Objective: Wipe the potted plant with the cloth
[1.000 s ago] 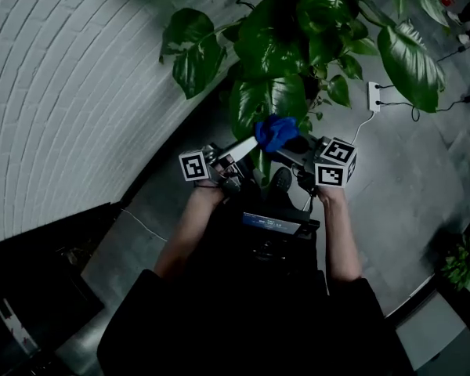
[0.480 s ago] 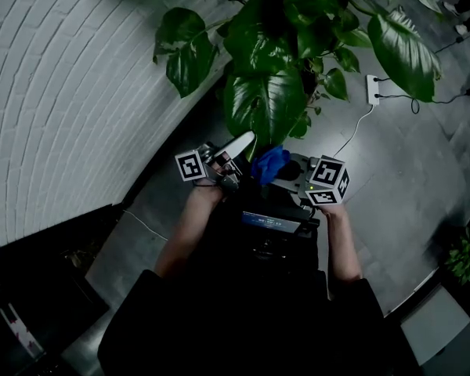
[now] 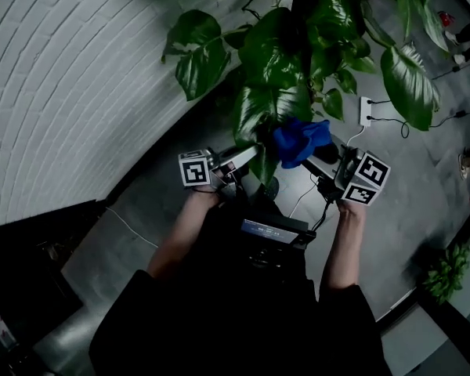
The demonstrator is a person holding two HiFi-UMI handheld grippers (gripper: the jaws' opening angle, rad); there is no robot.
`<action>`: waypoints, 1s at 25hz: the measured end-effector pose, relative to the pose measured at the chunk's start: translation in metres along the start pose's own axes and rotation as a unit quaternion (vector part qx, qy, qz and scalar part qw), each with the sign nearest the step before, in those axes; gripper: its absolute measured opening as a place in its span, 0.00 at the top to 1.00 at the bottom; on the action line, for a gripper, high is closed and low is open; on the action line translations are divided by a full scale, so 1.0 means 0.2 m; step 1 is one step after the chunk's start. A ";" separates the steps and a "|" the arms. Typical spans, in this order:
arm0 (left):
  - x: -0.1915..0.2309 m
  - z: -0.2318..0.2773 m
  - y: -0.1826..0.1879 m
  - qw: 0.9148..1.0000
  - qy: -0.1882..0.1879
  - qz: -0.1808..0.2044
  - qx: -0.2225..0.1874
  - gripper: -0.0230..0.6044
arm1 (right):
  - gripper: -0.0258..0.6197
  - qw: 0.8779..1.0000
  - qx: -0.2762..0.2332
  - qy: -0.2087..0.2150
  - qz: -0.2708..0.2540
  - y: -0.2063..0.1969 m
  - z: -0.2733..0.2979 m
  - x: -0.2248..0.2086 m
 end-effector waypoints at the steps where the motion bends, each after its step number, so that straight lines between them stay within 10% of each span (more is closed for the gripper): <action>1: 0.00 0.00 -0.01 1.000 0.002 0.004 0.003 0.92 | 0.79 1.000 -0.002 -0.021 -0.003 0.05 0.03 -0.05; 11: 0.00 -0.05 0.00 0.998 0.021 0.050 0.033 0.92 | 0.79 0.984 0.046 -0.173 0.011 0.21 0.55 -0.63; 25: -0.03 -0.11 0.06 0.999 -0.010 0.048 0.009 0.91 | 0.79 0.990 0.102 -0.066 0.068 -0.03 0.69 -0.42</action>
Point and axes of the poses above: the fingertips, and each gripper's own axes: z forward along the fingers, x to its left, y out of its top, the point moved 1 cm from there along -z, backward along the fingers, and after that the axes turned 6 degrees about x, right-handed, at the moved point
